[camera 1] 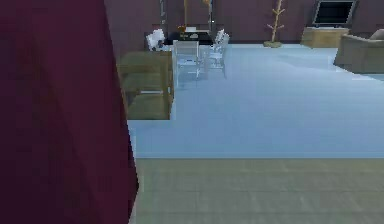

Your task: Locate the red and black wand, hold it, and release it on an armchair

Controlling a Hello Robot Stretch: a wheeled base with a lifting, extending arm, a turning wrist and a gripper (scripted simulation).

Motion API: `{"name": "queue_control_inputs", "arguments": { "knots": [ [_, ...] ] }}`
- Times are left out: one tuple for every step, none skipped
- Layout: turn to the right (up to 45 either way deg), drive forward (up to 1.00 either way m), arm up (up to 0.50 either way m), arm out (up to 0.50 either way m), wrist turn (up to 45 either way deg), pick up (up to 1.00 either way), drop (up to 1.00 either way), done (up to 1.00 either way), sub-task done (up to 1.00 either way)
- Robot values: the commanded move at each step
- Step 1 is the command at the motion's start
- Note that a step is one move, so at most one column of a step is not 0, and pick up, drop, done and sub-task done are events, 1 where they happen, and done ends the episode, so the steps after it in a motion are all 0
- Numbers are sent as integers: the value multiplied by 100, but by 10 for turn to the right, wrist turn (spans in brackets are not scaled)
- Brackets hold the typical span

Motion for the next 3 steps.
{"name": "queue_control_inputs", "arguments": {
  "knots": [
    [-450, 0, 0, 0, 0, 0, 0, 0, 0],
    [-450, 0, 0, 0, 0, 0, 0, 0, 0],
    [-450, 0, 0, 0, 0, 0, 0, 0, 0]
  ]
}}
